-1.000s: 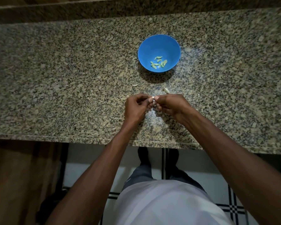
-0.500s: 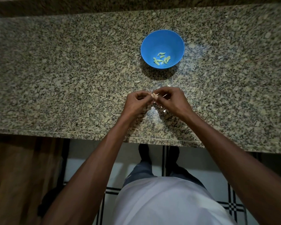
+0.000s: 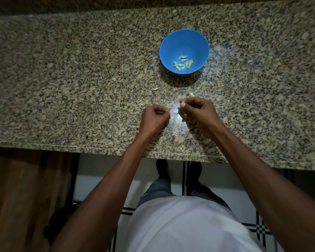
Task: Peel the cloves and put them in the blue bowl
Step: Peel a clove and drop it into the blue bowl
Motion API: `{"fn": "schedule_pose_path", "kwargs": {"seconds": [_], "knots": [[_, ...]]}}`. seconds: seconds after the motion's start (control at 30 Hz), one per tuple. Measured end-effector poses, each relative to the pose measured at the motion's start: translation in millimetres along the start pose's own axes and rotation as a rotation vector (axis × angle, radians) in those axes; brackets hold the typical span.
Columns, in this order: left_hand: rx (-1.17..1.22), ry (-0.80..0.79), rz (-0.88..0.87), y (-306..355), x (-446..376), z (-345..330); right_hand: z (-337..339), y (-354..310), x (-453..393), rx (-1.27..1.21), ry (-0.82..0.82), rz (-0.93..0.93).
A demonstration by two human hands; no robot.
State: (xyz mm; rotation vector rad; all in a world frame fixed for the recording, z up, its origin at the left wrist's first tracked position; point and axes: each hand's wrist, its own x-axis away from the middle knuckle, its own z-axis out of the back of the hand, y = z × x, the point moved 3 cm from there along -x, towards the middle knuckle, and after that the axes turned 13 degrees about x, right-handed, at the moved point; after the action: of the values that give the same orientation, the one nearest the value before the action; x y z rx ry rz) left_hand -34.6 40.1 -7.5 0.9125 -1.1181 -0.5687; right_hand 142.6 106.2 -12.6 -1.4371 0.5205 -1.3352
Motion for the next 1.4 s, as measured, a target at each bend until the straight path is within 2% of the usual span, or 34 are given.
{"fn": "schedule_pose_path", "kwargs": {"seconds": [0.17, 0.37, 0.5, 0.63, 0.77, 0.9, 1.1, 1.27, 1.4], "knots": [[0.075, -0.006, -0.113, 10, 3, -3, 5, -3, 0, 0.036, -0.017, 0.013], [0.221, -0.005, -0.147, 14, 12, -8, 3, -9, 3, 0.083, -0.033, 0.091], [0.150, -0.011, -0.175, 12, 10, -7, 1, -11, 5, -0.022, -0.038, 0.039], [0.211, -0.002, -0.177, 13, 13, -7, -5, -10, 6, -0.074, -0.025, -0.048], [0.077, 0.055, -0.217, 7, 8, -4, -10, -7, 9, -0.123, -0.078, -0.119], [-0.132, 0.083, -0.296, 7, 7, -9, -7, -7, 9, -0.001, -0.068, -0.045], [-0.175, 0.122, -0.332, 6, 5, -9, -7, -11, 7, 0.040, -0.074, -0.024], [-0.142, 0.030, -0.268, 7, 3, -6, -6, -9, 7, -0.053, -0.118, -0.080], [-0.195, -0.035, -0.314, 11, 4, -5, -7, -9, 7, -0.076, -0.091, -0.093]]}}
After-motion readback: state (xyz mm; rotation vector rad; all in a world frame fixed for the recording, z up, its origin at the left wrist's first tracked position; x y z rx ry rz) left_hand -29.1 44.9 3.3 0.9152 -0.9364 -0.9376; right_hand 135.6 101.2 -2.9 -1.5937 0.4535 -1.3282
